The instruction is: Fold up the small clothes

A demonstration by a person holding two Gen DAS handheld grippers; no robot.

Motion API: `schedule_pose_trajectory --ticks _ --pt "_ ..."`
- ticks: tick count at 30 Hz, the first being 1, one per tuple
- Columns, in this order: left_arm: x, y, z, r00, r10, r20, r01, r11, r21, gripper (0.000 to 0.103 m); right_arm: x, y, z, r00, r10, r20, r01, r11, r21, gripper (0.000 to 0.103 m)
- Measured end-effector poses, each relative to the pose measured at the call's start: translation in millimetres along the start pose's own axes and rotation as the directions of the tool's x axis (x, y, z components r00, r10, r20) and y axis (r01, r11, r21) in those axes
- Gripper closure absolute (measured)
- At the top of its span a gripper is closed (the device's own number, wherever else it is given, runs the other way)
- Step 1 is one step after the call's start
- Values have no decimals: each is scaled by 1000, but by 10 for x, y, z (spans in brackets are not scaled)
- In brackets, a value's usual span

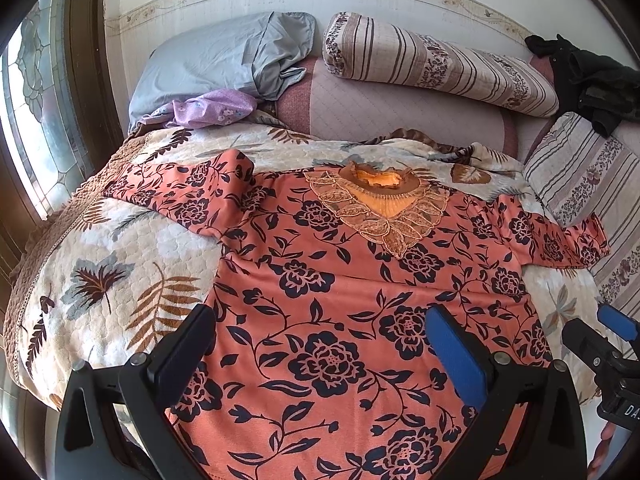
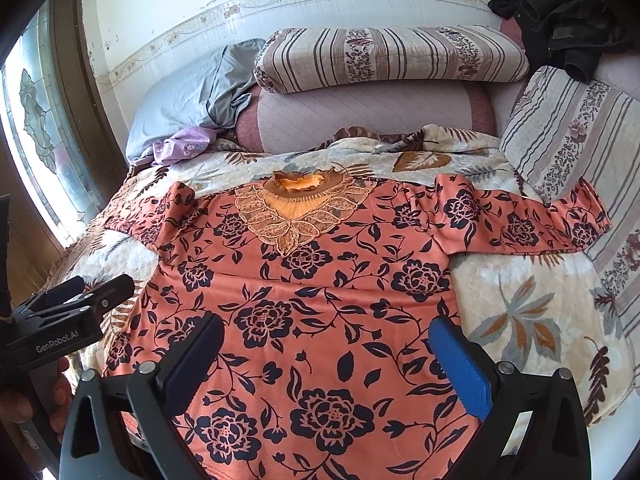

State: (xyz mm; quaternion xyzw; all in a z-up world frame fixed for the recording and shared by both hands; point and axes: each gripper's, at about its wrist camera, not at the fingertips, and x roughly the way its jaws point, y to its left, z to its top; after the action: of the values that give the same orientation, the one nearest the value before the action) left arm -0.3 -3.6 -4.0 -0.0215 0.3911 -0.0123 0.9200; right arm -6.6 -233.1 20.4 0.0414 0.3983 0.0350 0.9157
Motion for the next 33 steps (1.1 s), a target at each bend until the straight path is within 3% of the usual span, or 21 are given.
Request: schedule_pose_trajectory --ticks 10,15,19,21,24,27,30,33 --pt "59 42 -5 1000 0 -10 0 1000 -5 0 26 -24 10 998 54 -25 -53 997 59 0" --pt "259 356 -9 998 37 -53 -39 998 -48 0 119 -351 -11 991 123 51 -128 984 122 0" --pt "565 1029 -12 980 161 -115 -178 971 -157 0 292 -1069 -113 990 128 54 -138 947 291 0" --pt "744 1418 -28 955 251 -156 -279 938 -204 0 437 -1526 -173 995 95 9 -92 921 378 0" --pt "997 1915 -63 903 365 -226 -414 881 -228 0 594 -2288 -215 999 14 -32 3 870 493 3" --pt "1162 2243 -97 862 435 -262 -493 838 -233 0 629 -3044 -127 997 -82 -8 71 808 585 16" --pt "1220 2429 -77 850 467 -241 -522 807 -277 0 652 -3667 15 986 -165 19 112 745 658 19" --pt "1270 2543 -64 874 435 -218 -486 799 -355 0 756 -4063 216 970 -244 12 174 728 663 19"
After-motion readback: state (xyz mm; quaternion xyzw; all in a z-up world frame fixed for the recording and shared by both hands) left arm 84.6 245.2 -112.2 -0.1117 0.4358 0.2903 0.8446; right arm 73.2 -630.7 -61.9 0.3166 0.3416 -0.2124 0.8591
